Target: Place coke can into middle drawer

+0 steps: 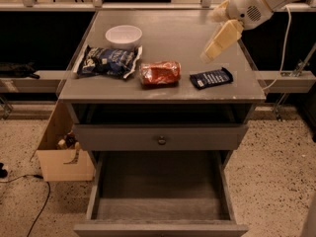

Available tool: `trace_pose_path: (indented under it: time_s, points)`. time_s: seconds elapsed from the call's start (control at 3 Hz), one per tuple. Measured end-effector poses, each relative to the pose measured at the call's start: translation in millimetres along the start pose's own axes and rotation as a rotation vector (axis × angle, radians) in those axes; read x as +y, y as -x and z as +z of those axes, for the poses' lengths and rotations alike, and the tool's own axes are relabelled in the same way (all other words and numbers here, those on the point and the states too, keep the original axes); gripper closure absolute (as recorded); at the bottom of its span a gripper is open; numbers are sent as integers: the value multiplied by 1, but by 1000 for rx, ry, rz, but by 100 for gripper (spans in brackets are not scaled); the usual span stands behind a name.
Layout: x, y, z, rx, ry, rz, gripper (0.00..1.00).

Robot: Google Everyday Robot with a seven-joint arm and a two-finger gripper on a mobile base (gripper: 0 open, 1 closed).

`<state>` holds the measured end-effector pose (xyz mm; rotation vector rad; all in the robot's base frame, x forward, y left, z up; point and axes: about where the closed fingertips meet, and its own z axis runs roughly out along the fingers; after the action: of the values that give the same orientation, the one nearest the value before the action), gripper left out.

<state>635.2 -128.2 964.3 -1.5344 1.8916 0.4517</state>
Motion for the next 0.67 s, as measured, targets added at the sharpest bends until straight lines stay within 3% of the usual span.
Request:
trace_pose_path:
  time_s: [0.33, 0.67]
  points:
    - [-1, 0, 0, -3, -5, 1, 0]
    - [-8, 6, 6, -49, -82, 23, 0]
